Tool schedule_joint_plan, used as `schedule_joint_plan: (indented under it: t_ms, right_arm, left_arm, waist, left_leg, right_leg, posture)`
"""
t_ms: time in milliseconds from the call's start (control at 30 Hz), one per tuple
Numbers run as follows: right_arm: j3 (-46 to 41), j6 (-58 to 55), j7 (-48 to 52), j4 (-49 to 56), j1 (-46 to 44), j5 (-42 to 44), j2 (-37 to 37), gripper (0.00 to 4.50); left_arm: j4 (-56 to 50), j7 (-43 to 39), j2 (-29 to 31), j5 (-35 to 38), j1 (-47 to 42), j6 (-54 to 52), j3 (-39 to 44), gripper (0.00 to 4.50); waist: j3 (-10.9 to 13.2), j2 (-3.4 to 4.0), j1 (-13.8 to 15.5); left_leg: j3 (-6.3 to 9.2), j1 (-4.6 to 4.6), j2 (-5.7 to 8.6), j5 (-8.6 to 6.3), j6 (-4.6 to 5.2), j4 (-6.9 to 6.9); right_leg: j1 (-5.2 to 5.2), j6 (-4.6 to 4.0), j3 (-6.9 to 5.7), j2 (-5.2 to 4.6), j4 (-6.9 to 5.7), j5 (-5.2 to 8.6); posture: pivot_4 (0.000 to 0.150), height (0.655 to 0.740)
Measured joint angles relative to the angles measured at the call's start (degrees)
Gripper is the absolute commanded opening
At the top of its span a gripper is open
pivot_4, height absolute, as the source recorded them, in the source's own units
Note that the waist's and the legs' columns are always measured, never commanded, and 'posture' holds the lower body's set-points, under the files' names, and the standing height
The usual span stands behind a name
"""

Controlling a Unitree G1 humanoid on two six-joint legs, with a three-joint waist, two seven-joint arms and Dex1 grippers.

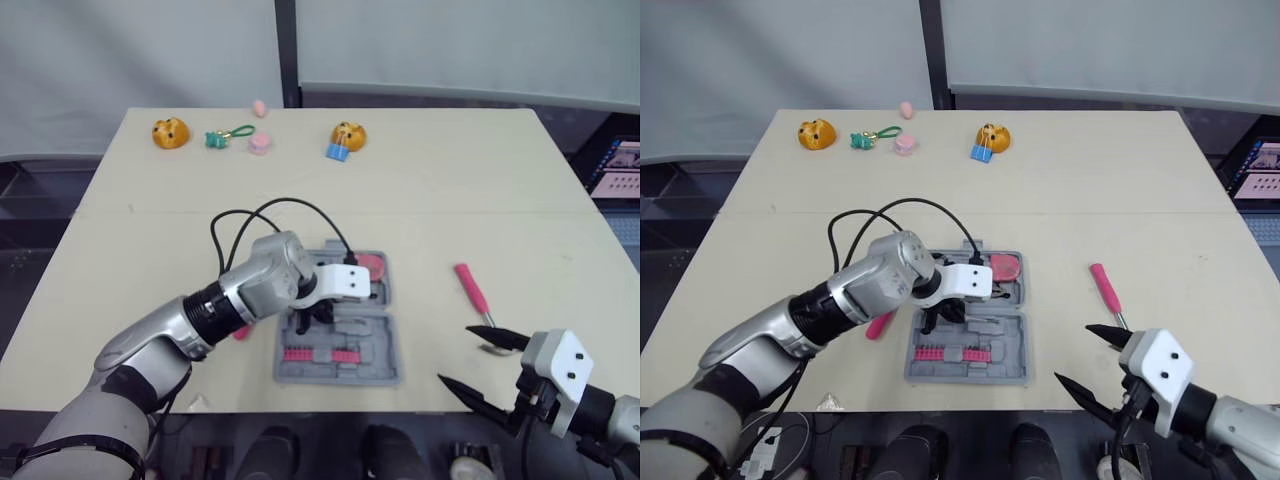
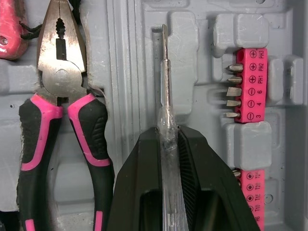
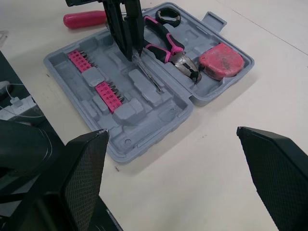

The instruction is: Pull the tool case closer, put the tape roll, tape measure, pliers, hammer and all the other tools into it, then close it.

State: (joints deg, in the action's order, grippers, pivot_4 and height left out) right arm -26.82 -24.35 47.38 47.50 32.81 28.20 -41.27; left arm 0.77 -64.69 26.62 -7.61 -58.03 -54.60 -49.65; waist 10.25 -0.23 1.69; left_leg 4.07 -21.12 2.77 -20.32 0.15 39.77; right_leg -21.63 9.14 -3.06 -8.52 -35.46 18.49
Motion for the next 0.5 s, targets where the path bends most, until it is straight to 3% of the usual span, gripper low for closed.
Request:
schedule_joint_plan:
  t_ms: [500]
  right_arm:
    - [0.0,-0.7,-0.4,0.4,-0.1,0.1,0.2,4.5]
  left_arm:
    - [0.5,-0.4,-0.5,-1.5,-0.2,0.2,-0.5,0.01]
  waist:
    - [0.0,0.0,0.0]
  left_leg:
    - [0.0,0.0,0.01,-0.01,0.01,0.02]
  right_leg:
    - [0.0,0.0,0.0,0.0,-0.01,0.0]
  posture:
    - [0.15,0.7121]
